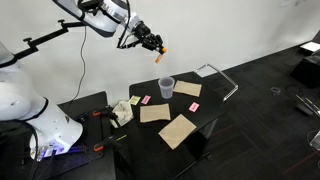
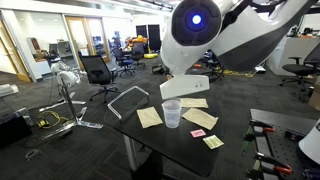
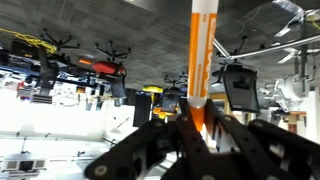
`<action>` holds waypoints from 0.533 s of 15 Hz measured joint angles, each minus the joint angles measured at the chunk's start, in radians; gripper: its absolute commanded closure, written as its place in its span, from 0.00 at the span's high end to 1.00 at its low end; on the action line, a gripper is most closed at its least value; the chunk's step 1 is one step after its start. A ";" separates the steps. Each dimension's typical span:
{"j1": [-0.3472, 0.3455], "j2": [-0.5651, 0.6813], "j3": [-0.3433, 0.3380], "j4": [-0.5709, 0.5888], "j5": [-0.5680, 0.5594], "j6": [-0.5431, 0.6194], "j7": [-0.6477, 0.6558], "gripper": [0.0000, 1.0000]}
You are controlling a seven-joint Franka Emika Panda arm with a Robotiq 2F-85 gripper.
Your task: Put the orange marker into the plastic cup.
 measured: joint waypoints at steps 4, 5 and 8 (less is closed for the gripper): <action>0.023 0.071 0.003 0.043 0.000 -0.160 0.116 0.05; 0.026 0.091 0.003 0.055 0.000 -0.187 0.136 0.05; 0.027 0.148 0.003 0.090 0.000 -0.243 0.188 0.05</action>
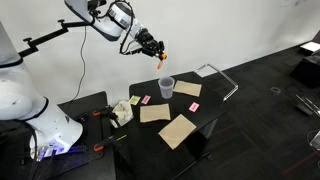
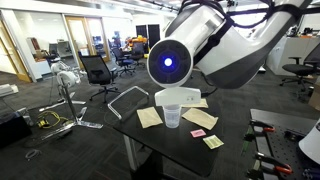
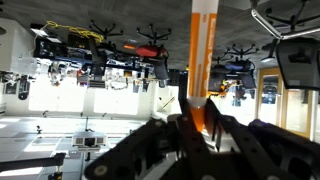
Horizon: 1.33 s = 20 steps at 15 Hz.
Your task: Put the orange marker into the plastic cup.
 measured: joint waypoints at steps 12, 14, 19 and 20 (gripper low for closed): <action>0.002 0.149 -0.017 0.105 0.000 -0.052 0.071 0.05; 0.002 0.162 -0.023 0.113 -0.001 -0.052 0.071 0.05; 0.003 0.196 -0.042 0.128 -0.014 -0.068 0.071 0.05; 0.003 0.205 -0.044 0.132 -0.019 -0.076 0.072 0.05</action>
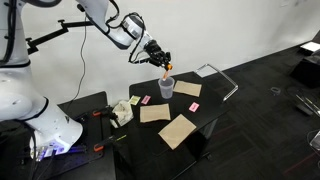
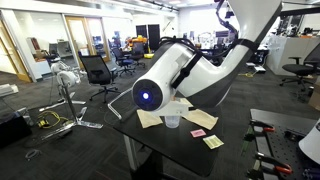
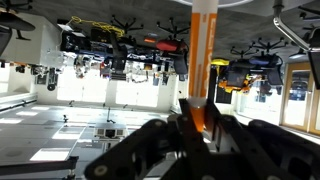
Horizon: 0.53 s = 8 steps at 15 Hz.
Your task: Put the orange marker into the plastic cup.
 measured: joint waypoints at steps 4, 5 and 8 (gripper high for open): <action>0.004 0.038 -0.004 0.012 -0.008 -0.030 0.019 0.05; 0.006 0.047 -0.004 0.014 -0.008 -0.036 0.023 0.05; 0.011 0.069 -0.004 0.016 -0.008 -0.047 0.039 0.05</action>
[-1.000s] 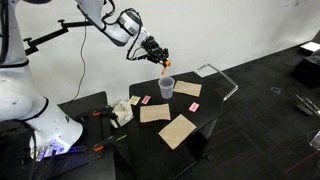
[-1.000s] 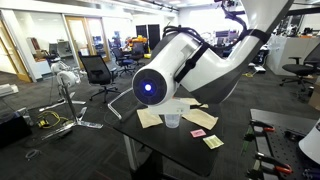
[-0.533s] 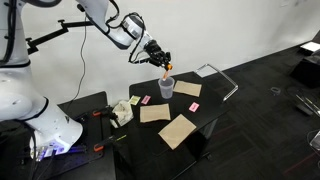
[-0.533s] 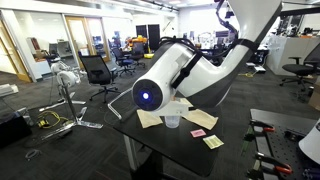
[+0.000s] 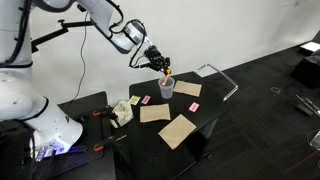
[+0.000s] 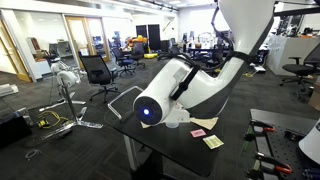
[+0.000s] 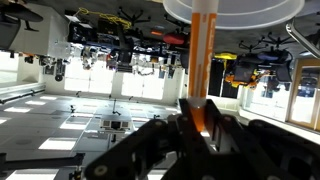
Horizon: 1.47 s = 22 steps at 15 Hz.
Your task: Put the orange marker into the plastic cup.
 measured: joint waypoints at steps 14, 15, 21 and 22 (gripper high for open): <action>0.021 0.040 0.000 0.002 0.004 -0.047 0.025 1.00; 0.022 0.040 0.000 0.004 0.006 -0.052 0.029 1.00; 0.023 -0.016 0.000 0.014 0.022 -0.114 0.035 1.00; 0.023 -0.034 0.001 0.014 0.025 -0.129 0.034 1.00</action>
